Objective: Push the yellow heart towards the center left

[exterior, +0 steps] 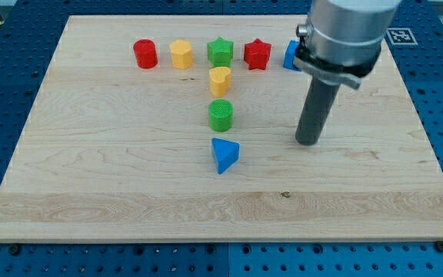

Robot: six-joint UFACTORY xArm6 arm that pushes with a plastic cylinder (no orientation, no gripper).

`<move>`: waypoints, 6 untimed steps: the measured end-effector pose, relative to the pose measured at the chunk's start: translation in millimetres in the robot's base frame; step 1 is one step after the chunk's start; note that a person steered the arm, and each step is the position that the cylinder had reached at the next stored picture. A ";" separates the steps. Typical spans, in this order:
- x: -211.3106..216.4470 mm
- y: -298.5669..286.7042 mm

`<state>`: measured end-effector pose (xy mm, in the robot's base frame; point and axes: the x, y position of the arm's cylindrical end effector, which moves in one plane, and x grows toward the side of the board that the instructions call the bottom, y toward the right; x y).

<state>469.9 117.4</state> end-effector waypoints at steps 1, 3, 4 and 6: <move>-38.9 -10.1; -49.7 -56.1; -49.7 -86.2; -92.3 -99.3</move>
<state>377.6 18.2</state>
